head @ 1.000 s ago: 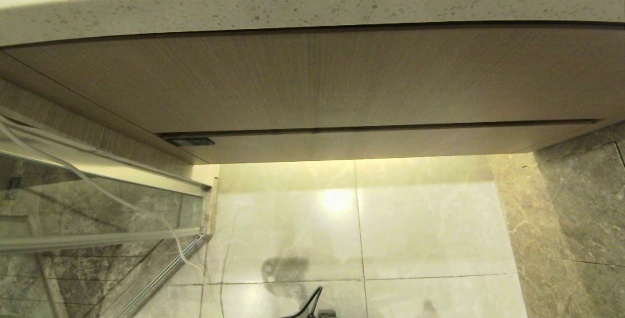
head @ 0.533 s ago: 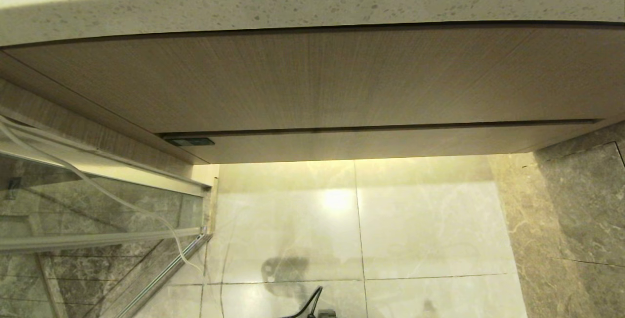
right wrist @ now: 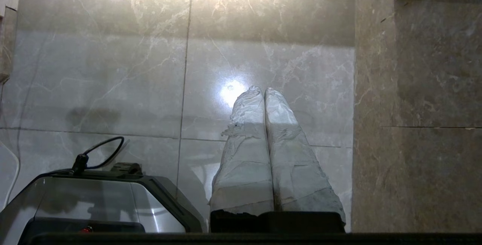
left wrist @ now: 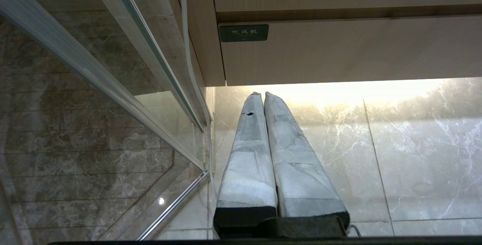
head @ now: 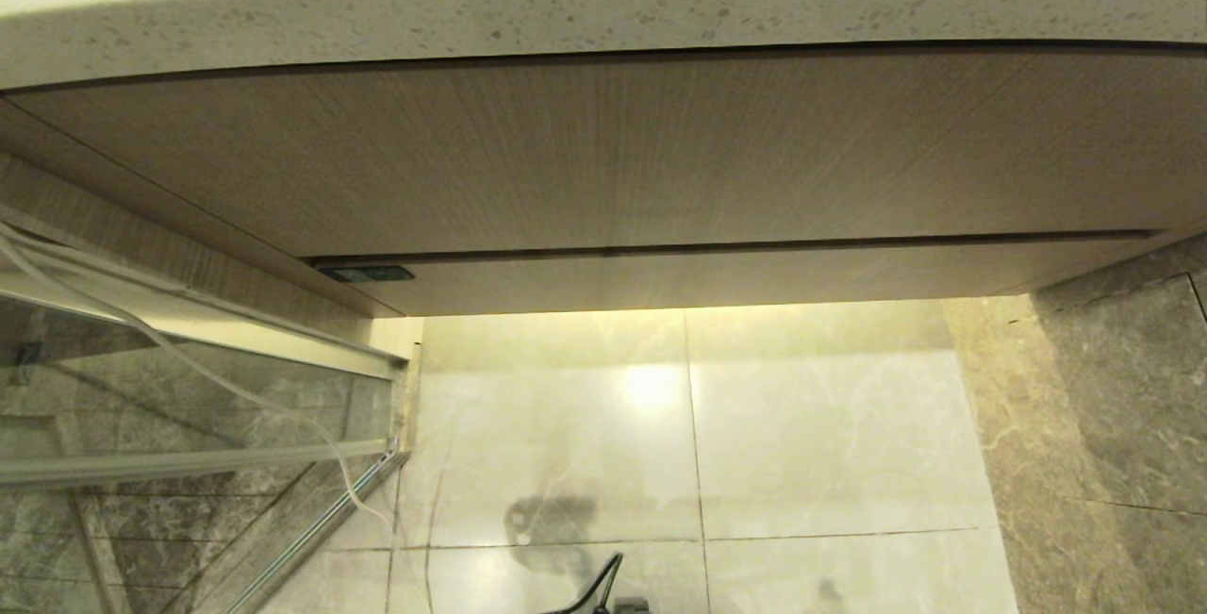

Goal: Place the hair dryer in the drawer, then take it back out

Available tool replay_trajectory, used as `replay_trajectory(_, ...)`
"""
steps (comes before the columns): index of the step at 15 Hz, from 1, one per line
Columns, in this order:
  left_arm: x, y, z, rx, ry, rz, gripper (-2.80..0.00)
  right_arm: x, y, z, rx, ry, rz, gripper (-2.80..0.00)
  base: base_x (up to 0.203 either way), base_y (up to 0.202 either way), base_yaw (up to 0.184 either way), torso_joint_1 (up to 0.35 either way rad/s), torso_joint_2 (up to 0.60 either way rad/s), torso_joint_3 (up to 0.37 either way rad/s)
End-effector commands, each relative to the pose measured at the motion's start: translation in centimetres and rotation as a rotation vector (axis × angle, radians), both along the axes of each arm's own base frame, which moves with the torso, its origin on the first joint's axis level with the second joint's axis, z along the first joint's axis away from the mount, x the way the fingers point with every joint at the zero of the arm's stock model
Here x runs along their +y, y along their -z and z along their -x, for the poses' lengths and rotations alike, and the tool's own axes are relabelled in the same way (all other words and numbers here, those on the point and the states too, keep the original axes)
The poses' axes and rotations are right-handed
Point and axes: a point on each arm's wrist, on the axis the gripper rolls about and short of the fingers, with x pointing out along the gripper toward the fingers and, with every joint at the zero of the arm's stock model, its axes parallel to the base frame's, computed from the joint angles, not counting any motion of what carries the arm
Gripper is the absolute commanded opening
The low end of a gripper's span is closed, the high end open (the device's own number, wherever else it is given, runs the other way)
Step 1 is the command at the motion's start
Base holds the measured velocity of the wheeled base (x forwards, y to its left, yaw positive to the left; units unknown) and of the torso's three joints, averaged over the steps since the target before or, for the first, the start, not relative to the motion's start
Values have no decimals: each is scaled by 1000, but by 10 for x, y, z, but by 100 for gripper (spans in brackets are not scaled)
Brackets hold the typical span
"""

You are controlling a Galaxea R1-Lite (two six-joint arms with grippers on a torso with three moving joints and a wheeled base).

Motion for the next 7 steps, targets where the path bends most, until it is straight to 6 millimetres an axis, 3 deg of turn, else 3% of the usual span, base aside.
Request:
replay_trajectory(1, 0, 11, -4, 38, 0, 1, -280, 0, 0, 0, 1, -2, 0, -280, 0, 0, 0, 0, 0, 0)
replay_trajectory(7, 0, 11, -4, 38, 0, 1, -280, 0, 0, 0, 2, 0, -1, -280, 0, 0, 0, 0, 0, 0)
